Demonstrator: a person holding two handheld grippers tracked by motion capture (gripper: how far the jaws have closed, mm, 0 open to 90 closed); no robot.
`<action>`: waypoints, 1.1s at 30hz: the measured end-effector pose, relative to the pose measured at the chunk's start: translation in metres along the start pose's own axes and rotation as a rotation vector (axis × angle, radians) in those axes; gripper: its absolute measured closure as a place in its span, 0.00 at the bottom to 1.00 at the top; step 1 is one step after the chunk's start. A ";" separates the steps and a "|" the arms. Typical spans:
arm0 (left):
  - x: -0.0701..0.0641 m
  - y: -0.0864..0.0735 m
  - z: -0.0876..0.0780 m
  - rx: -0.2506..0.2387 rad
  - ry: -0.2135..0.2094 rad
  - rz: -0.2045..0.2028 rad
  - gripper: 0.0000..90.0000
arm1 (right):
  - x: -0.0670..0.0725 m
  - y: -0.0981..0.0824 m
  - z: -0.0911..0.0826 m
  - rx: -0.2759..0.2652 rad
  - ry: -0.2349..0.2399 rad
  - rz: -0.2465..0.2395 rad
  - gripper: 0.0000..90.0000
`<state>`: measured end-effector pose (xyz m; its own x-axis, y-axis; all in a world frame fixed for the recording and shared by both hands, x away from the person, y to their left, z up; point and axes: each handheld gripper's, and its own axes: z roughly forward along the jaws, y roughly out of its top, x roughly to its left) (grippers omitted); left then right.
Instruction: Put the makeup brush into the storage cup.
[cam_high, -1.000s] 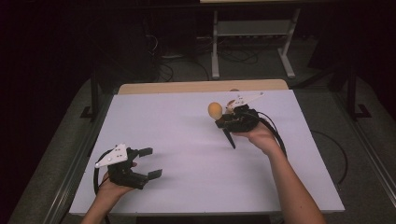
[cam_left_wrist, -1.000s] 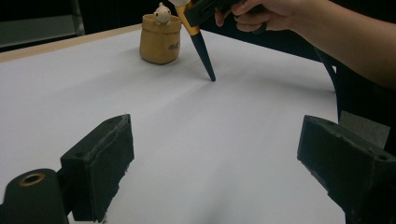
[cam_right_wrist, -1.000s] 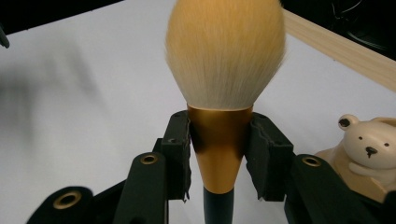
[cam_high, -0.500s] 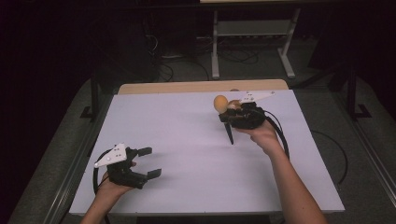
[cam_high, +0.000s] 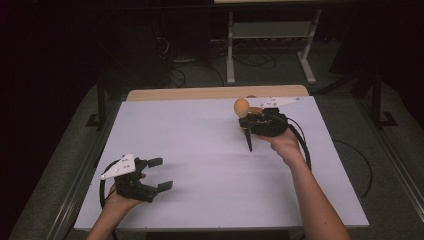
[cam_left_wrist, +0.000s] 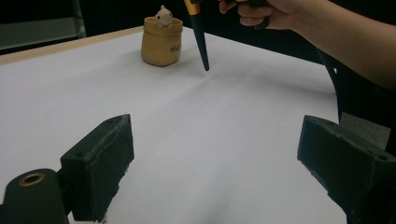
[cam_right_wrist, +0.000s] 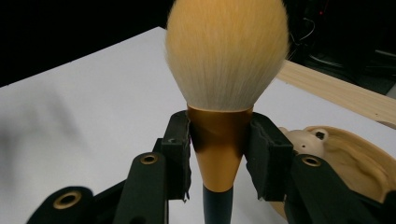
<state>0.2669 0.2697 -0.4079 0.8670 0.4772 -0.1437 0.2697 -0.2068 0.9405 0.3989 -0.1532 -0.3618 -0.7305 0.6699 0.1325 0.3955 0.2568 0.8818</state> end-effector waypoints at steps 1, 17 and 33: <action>0.000 0.000 0.000 -0.001 0.000 -0.001 0.11 | -0.001 0.000 -0.002 -0.009 -0.012 0.006 0.68; -0.001 0.000 0.001 0.004 0.000 0.001 0.11 | -0.007 0.002 -0.012 -0.059 -0.078 0.027 0.68; -0.001 0.000 0.001 0.004 -0.002 0.005 0.11 | -0.010 0.005 -0.021 -0.143 -0.160 0.049 0.68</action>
<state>0.2661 0.2679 -0.4079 0.8690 0.4748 -0.1393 0.2670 -0.2128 0.9399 0.3962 -0.1730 -0.3488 -0.6100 0.7842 0.1132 0.3373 0.1277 0.9327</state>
